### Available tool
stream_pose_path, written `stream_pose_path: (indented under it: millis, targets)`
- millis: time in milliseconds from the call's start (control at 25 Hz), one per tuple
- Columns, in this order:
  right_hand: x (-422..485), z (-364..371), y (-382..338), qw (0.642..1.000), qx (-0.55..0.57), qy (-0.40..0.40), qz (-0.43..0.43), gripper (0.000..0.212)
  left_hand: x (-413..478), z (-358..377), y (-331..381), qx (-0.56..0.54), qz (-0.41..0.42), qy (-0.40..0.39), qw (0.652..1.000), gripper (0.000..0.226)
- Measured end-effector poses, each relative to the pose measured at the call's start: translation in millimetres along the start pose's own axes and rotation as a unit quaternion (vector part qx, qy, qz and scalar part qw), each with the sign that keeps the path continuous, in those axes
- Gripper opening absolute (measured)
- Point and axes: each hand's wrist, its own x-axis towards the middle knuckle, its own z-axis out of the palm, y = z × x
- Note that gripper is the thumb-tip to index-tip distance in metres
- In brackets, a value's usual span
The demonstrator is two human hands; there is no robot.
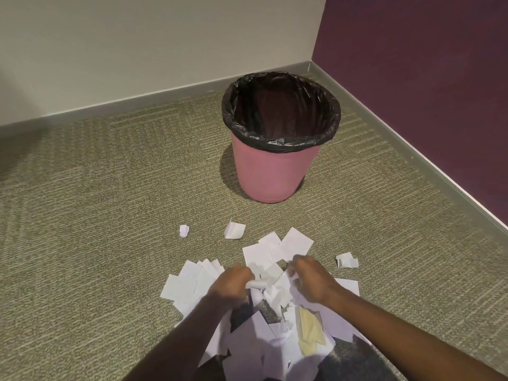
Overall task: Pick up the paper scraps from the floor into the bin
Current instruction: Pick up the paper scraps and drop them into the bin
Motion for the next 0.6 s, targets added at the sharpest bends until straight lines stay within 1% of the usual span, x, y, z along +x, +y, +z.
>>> stream_pose_path:
  millis: [120,200,280,360,440,520,600]
  targets:
    - [3.3,-36.2,-13.6,0.999,0.038,0.036,0.007,0.012,7.0,-35.2,10.7,-0.092,-0.005,0.019,0.996,0.009]
    - [1.8,-68.8,-24.8,0.995,0.074,0.060,0.020,0.011,7.7,-77.1,15.2,-0.160,-0.048,0.019,0.986,0.002]
    - [-2.1,-103.5,-35.7,0.986,0.130,0.095,0.035,0.014,1.3,-130.7,18.3,-0.221,-0.075,0.015,0.972,0.005]
    - [-5.6,-135.5,-46.6,0.970,0.196,0.139,0.046,0.016,-10.2,-182.2,22.9,-0.217,-0.055,0.029,0.974,0.008]
    - [-8.1,-164.8,-56.7,0.948,0.259,0.178,0.053,0.016,-23.3,-227.9,31.9,-0.223,-0.033,0.059,0.972,0.008]
    - [-8.5,-195.8,-65.7,0.924,0.320,0.204,0.044,0.015,-29.7,-268.5,44.1,-0.242,-0.005,0.103,0.965,0.008]
    - [-5.6,-230.8,-74.6,0.905,0.359,0.230,0.021,0.015,-27.0,-304.2,62.9,-0.268,0.014,0.166,0.949,0.010]
